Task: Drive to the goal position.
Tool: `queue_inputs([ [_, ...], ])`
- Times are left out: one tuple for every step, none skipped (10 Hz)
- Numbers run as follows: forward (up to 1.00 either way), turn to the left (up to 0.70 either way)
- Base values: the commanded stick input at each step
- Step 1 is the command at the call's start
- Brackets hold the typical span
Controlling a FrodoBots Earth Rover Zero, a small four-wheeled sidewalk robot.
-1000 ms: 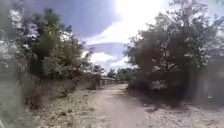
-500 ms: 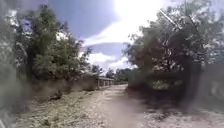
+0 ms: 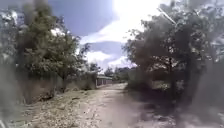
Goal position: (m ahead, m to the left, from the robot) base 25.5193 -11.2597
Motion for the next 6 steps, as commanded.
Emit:
queue_inputs([
  [0.70,0.00],
  [0.70,0.00],
  [0.70,0.00],
  [0.70,0.00],
  [0.70,0.00],
  [0.70,0.00],
])
